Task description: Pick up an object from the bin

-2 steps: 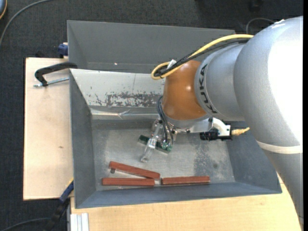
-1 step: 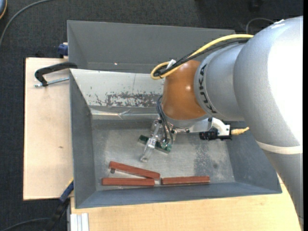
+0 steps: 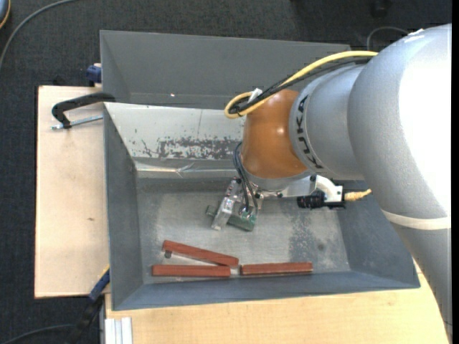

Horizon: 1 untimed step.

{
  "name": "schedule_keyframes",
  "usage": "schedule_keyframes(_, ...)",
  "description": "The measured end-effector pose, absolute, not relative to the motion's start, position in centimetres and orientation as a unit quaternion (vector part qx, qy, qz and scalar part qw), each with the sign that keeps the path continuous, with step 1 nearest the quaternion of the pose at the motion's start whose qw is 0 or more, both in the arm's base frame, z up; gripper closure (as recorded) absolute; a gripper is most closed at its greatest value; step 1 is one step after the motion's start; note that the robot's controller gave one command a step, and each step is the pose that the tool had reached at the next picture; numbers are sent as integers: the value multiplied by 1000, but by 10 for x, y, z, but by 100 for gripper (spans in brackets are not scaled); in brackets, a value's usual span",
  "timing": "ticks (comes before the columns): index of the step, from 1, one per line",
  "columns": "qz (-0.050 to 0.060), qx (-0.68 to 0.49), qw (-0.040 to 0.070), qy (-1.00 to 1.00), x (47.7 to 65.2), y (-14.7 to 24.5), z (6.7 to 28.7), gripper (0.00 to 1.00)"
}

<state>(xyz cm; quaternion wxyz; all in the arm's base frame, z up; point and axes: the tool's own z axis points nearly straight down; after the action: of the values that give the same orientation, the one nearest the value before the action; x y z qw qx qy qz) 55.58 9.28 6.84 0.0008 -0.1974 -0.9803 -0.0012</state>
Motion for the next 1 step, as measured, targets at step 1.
schedule_keyframes(1,-3,-196,-4,-980,558,94,128,100)
